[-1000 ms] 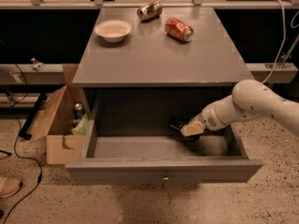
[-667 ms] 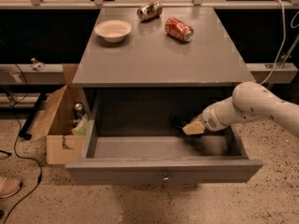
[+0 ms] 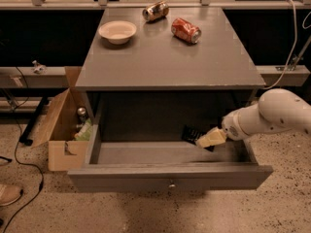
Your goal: Place rxbar chocolate into top drawer
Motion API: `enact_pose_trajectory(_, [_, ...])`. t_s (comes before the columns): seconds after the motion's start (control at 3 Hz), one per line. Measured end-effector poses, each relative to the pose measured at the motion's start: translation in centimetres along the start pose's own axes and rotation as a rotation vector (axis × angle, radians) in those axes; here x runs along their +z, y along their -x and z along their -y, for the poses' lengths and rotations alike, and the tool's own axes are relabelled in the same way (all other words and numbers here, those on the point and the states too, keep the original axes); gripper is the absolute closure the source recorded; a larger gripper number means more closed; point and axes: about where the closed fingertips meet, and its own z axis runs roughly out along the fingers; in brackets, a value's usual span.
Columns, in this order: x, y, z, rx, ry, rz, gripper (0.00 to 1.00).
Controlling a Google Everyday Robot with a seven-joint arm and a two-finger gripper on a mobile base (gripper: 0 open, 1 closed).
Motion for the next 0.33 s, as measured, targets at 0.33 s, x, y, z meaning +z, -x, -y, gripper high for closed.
enact_pose_trajectory(0.33, [-5.26,-0.87,-0.91,0.018,-0.078,0.011,0.0])
